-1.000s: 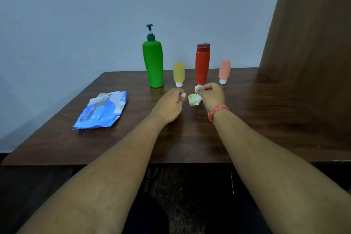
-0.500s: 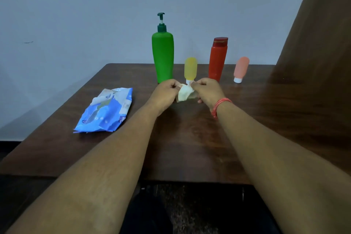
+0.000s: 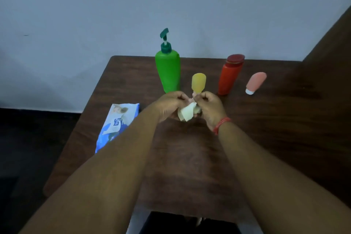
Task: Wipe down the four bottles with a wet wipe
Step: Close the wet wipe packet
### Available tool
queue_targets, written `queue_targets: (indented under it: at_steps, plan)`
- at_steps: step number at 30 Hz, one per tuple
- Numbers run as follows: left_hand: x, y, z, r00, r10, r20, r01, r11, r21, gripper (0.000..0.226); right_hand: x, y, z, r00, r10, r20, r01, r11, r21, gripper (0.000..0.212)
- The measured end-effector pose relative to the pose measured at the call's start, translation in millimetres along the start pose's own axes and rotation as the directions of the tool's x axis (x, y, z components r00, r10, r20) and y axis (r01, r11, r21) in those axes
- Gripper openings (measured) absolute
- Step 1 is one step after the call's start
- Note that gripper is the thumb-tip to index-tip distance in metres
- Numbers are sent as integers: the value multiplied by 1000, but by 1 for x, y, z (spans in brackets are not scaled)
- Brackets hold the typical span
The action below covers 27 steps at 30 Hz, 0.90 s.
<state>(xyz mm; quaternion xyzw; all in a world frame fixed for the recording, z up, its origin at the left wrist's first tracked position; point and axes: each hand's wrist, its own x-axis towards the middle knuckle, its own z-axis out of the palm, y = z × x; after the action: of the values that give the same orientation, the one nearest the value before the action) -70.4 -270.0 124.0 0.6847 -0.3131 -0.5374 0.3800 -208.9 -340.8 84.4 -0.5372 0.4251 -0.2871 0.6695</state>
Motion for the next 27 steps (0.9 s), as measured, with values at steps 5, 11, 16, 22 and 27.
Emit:
queue_targets:
  at_steps: [5,11,16,22,27]
  plan:
    - [-49,-10,16,970,23,-242,-17,999,27,6,-41,-12,2,991,85,-108,-86,996,-8,19]
    - [-97,-34,0,880,9,-475,-47,997,-67,7,-70,-9,9,988,146,44,-140,983,-122,9]
    - [-132,-43,-24,843,-15,-538,-34,996,-82,5,-79,-16,39,859,340,382,-298,940,-167,13]
    - [-168,-54,-64,756,-25,-654,-7,999,-47,7,-78,-26,99,808,330,488,-235,940,-247,20]
    - [-187,-69,-96,717,-150,-681,-39,967,-254,26,-81,-29,148,816,294,497,-214,953,-213,22]
